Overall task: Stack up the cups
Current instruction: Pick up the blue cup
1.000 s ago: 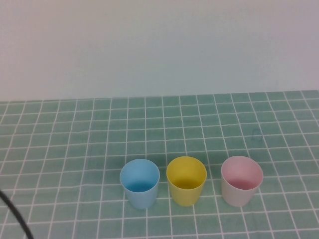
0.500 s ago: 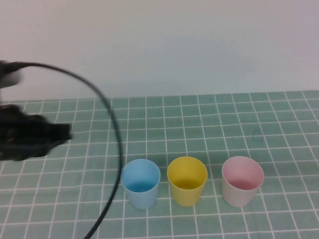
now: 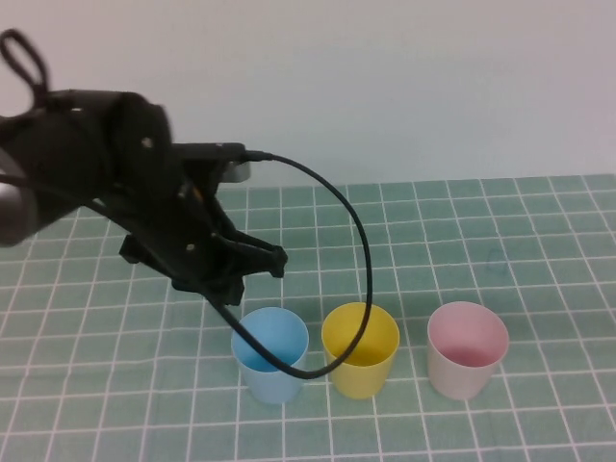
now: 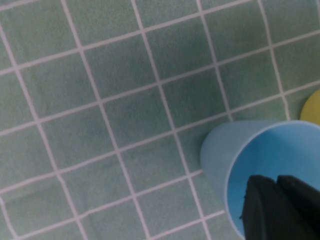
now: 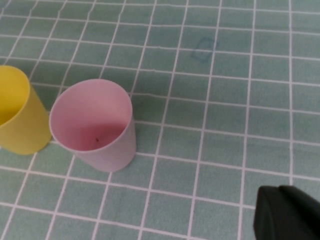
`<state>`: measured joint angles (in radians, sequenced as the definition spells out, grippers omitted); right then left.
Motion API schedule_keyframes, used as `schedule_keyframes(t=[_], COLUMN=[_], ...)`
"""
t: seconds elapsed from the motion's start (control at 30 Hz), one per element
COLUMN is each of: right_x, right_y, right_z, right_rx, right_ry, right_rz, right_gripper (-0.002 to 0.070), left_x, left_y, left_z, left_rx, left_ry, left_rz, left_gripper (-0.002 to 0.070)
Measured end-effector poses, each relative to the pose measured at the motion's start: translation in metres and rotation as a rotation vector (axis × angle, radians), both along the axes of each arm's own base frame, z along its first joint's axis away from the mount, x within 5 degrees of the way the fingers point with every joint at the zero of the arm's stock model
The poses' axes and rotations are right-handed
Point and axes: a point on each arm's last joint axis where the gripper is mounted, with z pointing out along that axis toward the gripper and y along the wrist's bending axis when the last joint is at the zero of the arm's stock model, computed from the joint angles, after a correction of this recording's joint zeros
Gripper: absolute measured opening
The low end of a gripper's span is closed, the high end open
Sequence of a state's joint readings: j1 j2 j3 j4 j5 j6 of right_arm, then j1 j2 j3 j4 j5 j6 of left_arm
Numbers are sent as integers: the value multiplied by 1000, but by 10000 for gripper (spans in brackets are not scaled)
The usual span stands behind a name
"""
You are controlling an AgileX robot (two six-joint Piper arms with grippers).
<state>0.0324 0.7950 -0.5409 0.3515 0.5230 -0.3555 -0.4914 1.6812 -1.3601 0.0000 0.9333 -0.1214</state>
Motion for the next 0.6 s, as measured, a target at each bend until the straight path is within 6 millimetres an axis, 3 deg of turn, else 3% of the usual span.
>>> schedule_keyframes(t=[0.2,0.27,0.6], right_x=[0,0,0], right_y=[0,0,0], right_z=[0,0,0], right_rx=[-2,-2,-3], right_ry=[3,3,-4], right_rz=[3,3,1], right_gripper=[-1,-1,-1], left_x=[-2,-3,7], left_y=[-10,-10,-16], left_z=[-1,-3,-36], left_rx=[40,46,82], left_ry=[-15,4,94], left_rz=[-25,-24,10], left_gripper=[335,387,375])
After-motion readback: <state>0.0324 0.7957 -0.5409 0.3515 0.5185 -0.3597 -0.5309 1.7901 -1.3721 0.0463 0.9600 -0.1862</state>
